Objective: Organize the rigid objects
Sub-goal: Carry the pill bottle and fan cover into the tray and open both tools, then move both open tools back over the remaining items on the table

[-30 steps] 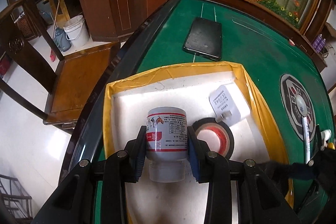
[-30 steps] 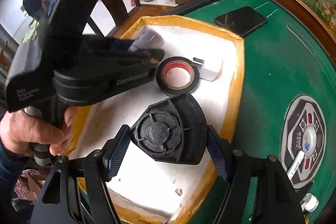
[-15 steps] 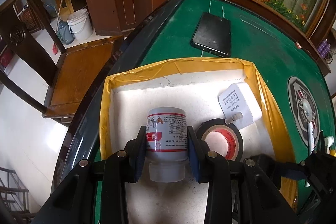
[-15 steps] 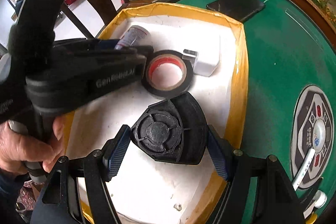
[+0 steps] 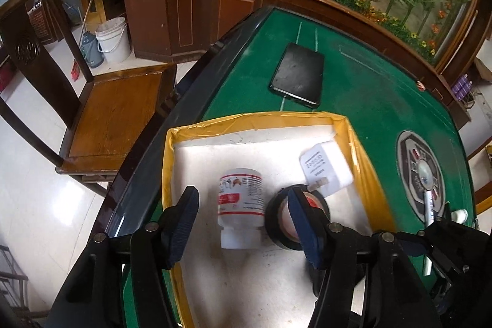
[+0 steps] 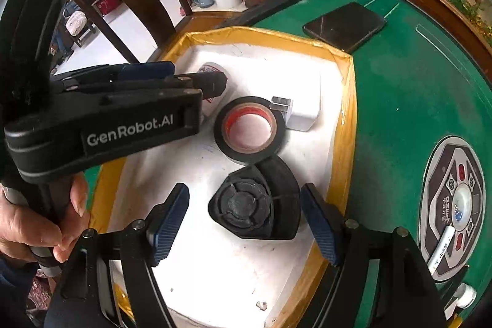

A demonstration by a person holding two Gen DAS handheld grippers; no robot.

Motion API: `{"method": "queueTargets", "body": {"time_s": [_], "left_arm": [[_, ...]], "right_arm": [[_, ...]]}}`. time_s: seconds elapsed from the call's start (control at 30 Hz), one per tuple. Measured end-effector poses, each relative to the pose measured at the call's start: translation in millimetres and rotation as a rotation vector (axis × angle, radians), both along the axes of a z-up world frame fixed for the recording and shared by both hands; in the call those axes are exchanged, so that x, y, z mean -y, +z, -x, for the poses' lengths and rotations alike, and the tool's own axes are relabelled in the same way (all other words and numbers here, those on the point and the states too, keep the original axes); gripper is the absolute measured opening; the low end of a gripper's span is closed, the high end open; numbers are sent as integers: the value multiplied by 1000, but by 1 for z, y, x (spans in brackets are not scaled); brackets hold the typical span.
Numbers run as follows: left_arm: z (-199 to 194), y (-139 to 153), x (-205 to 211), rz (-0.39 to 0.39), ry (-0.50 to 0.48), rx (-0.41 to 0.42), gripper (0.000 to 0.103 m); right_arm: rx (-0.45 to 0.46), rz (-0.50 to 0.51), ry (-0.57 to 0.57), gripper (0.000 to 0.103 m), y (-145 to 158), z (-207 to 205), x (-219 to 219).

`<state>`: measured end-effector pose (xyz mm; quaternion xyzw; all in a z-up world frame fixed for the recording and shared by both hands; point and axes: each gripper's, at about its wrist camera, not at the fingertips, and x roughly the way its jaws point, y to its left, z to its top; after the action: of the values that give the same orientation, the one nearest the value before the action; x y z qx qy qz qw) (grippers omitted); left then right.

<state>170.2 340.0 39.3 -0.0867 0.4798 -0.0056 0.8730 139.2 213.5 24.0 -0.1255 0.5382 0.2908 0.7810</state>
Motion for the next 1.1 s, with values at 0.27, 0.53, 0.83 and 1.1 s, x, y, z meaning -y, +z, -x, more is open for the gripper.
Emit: {"method": "queueTargets", "body": {"time_s": [0.27,0.53,0.83,1.1], "left_arm": [[18,12,16,35,-71,39,64],[38,31,71,40,-253,101,64],[103,46,174,57,-547,95,64],[164,-6,267,-94,-783,-45,64]], "right_arm": [[2,-73,-36,74,25,22,22],[27,-184,-137,74,59,69,94],[41,-234,-433,74,55,133,243],[-36,-291,-645,74,23,157,356]]}}
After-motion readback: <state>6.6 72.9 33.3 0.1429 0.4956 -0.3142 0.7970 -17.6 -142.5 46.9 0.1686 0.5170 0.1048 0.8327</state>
